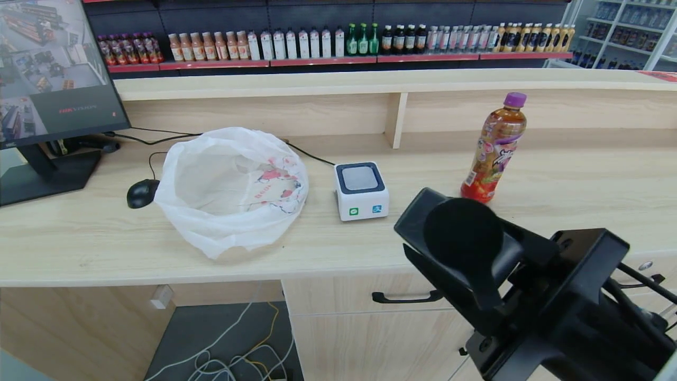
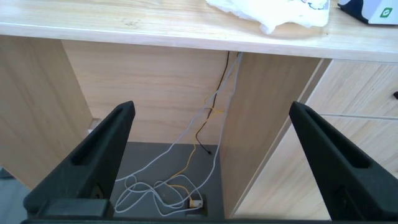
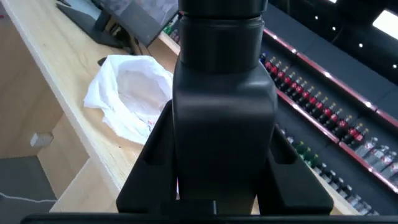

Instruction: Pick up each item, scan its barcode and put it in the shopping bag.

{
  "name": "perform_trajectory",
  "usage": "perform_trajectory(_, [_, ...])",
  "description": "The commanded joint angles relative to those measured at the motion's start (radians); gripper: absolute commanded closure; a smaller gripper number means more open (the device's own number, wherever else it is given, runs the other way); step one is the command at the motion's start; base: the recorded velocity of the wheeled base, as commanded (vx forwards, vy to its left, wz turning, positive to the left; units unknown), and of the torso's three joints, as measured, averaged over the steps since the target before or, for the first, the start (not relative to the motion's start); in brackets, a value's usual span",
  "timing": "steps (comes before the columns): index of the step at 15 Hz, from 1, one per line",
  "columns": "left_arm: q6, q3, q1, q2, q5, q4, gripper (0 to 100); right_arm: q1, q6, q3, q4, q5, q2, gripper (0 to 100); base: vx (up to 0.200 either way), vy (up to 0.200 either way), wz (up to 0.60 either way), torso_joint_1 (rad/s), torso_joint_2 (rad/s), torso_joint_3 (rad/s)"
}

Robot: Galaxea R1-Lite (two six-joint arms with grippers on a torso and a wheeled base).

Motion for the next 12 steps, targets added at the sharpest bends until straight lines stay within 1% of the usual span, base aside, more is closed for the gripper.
perform_trajectory(1, [0.0,0.0,0.0,0.0,0.0,0.0,0,0.011,-0.022,-0.01,-0.001,0.033,0.044,100,0.0,0.0,0.0,0.0,0.0,0.0])
perform_trajectory(2, [0.0,0.0,0.0,0.0,0.0,0.0,0,0.031,-0.061,-0.025,-0.001,0.073,0.069,100,0.0,0.0,0.0,0.0,0.0,0.0])
perform_trajectory(4, [0.001,0.0,0.0,0.0,0.0,0.0,0,0.075,-0.14,-0.035,-0.001,0.07,0.066,100,0.0,0.0,0.0,0.0,0.0,0.0])
perform_trajectory(5, [0.0,0.0,0.0,0.0,0.0,0.0,0,0.101,-0.213,-0.027,-0.001,0.072,0.063,100,0.0,0.0,0.0,0.0,0.0,0.0])
perform_trajectory(6, [0.0,0.0,0.0,0.0,0.0,0.0,0,0.133,-0.248,-0.027,-0.001,0.07,0.066,100,0.0,0.0,0.0,0.0,0.0,0.0])
perform_trajectory(7, [0.0,0.0,0.0,0.0,0.0,0.0,0,0.147,-0.285,-0.015,-0.001,0.067,0.069,100,0.0,0.0,0.0,0.0,0.0,0.0])
perform_trajectory(9, [0.0,0.0,0.0,0.0,0.0,0.0,0,0.147,-0.363,0.054,-0.001,0.053,0.066,100,0.0,0.0,0.0,0.0,0.0,0.0])
perform_trajectory(10, [0.0,0.0,0.0,0.0,0.0,0.0,0,0.147,-0.381,0.063,-0.001,0.029,0.054,100,0.0,0.0,0.0,0.0,0.0,0.0])
perform_trajectory(12, [0.0,0.0,0.0,0.0,0.0,0.0,0,0.147,-0.427,0.05,-0.001,0.014,0.034,100,0.0,0.0,0.0,0.0,0.0,0.0])
